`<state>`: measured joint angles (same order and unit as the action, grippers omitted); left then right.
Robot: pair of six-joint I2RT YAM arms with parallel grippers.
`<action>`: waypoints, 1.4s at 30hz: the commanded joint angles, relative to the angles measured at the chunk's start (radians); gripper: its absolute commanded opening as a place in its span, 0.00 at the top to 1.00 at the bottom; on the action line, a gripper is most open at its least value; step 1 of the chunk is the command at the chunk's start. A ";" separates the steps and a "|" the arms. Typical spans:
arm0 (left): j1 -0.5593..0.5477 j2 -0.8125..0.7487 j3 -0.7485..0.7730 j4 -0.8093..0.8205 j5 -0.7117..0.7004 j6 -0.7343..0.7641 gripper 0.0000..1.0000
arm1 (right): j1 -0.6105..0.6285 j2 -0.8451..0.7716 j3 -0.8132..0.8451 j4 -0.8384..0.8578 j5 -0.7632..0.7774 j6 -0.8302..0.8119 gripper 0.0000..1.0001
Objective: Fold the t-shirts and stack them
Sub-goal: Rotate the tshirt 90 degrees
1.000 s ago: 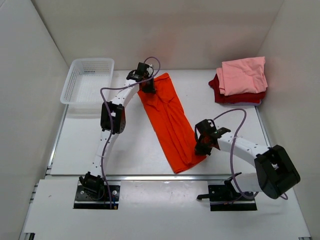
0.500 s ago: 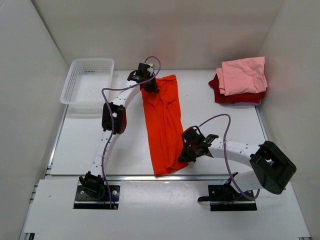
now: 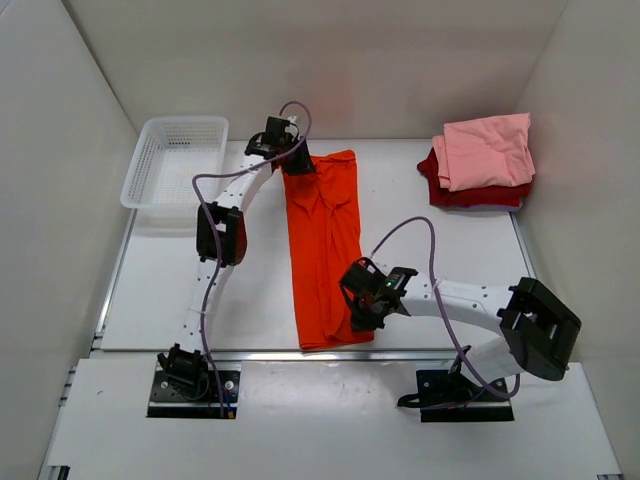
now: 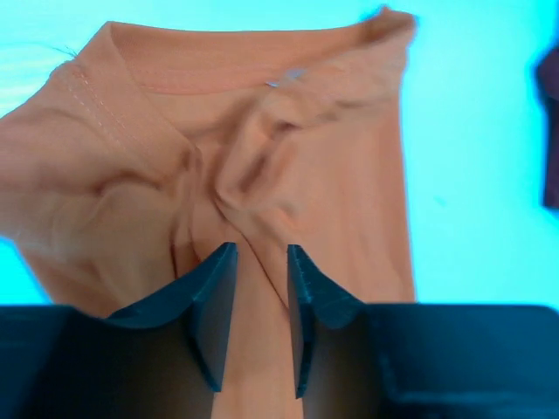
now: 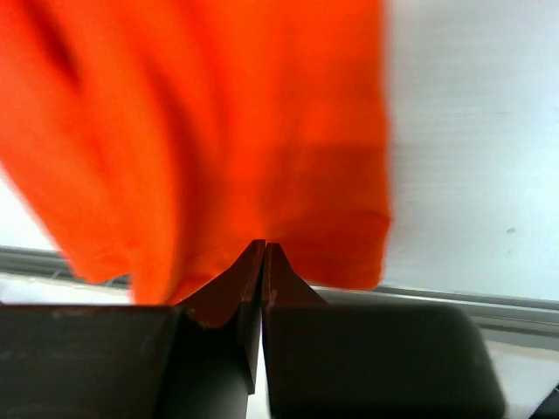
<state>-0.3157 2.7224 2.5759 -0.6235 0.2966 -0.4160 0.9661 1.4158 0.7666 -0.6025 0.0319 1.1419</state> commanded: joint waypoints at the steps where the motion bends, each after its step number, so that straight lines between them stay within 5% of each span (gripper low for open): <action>1: 0.000 -0.271 -0.017 -0.088 0.087 0.057 0.59 | 0.051 -0.047 0.106 -0.085 0.222 -0.079 0.98; 4: -0.022 -0.470 -0.274 -0.182 0.104 0.144 0.56 | 0.010 -0.104 0.096 0.012 0.241 -0.248 0.88; 6: -0.066 -0.736 -0.603 -0.107 0.081 0.169 0.55 | -0.088 -0.144 0.048 0.087 0.198 -0.307 0.83; 8: -0.105 -0.950 -1.075 0.034 0.042 0.154 0.54 | -0.150 -0.184 -0.010 0.110 0.097 -0.378 0.67; 12: -0.181 -1.303 -1.599 0.106 0.033 0.096 0.51 | -0.265 -0.267 -0.110 0.145 -0.086 -0.455 0.46; 17: -0.255 -1.575 -1.972 0.198 0.085 -0.053 0.41 | -0.398 -0.406 -0.269 0.210 -0.305 -0.444 0.43; 27: -0.379 -1.719 -2.254 0.501 0.112 -0.380 0.41 | -0.359 -0.450 -0.415 0.326 -0.417 -0.325 0.41; 36: -0.505 -1.636 -2.286 0.610 -0.016 -0.512 0.44 | -0.279 -0.327 -0.452 0.466 -0.425 -0.246 0.47; 39: -0.513 -1.584 -2.294 0.645 -0.033 -0.505 0.63 | -0.265 -0.290 -0.452 0.480 -0.434 -0.237 0.75; 40: -0.510 -1.580 -2.292 0.636 -0.025 -0.497 0.77 | -0.259 -0.287 -0.451 0.472 -0.432 -0.244 1.00; 41: -0.510 -1.561 -2.286 0.624 -0.028 -0.478 0.95 | -0.259 -0.285 -0.454 0.466 -0.431 -0.245 1.00; 42: -0.511 -1.563 -2.284 0.624 -0.021 -0.460 1.00 | -0.248 -0.281 -0.451 0.454 -0.432 -0.245 1.00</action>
<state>-0.8215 1.1503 0.2890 -0.0261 0.2947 -0.9024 0.6968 1.1305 0.3241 -0.1543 -0.4019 0.8921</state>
